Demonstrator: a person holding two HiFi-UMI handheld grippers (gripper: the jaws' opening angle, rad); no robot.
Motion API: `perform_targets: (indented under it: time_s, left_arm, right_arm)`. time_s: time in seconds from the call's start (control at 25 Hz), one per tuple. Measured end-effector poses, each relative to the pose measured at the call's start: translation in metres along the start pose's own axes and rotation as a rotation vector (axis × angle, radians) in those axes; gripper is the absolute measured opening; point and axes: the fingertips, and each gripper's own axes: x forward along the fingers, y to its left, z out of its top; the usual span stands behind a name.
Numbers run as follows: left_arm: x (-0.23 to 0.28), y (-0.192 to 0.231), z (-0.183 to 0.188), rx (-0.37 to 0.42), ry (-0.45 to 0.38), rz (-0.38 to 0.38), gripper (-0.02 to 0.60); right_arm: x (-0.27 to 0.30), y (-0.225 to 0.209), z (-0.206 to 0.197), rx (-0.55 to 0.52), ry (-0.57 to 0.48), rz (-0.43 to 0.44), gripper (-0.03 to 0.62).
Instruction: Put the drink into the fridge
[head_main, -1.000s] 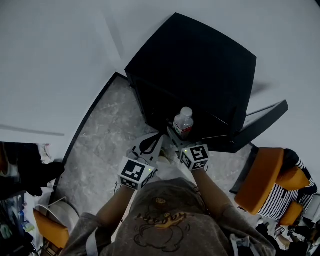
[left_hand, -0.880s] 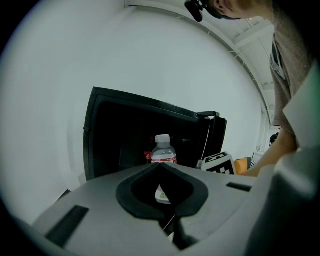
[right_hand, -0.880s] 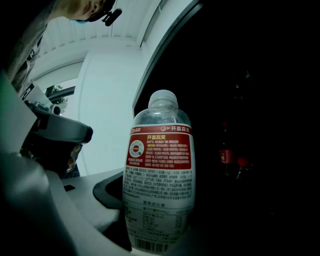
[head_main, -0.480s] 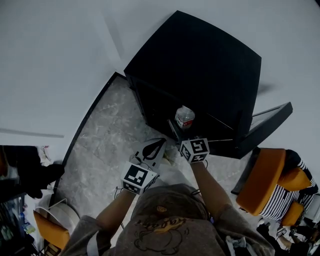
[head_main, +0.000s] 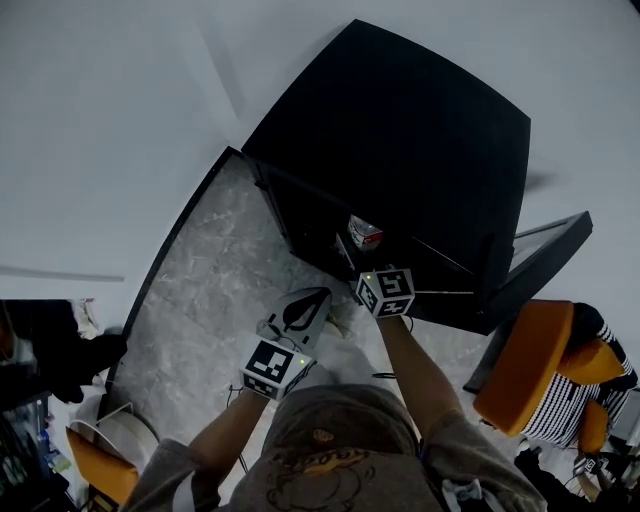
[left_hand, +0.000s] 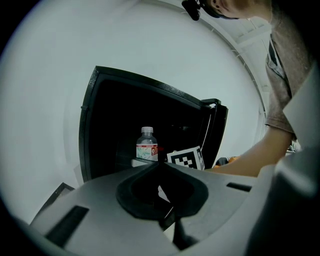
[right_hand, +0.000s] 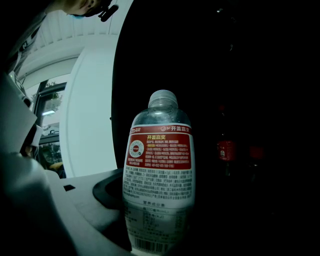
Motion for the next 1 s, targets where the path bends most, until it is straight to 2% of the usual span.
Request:
perform_targets:
  time_s: [0.44,1.0]
  left_arm:
    - [0.007,0.008,-0.016,-0.005,0.012,0.001,0.005]
    - [0.009,0.006,-0.033,-0.007,0.039,-0.02,0.005]
  right_arm:
    - [0.023,-0.016,-0.016,-0.01,-0.014,-0.014,0.319]
    - [0.049,-0.031,-0.023,0.007,-0.087,-0.05,0.319]
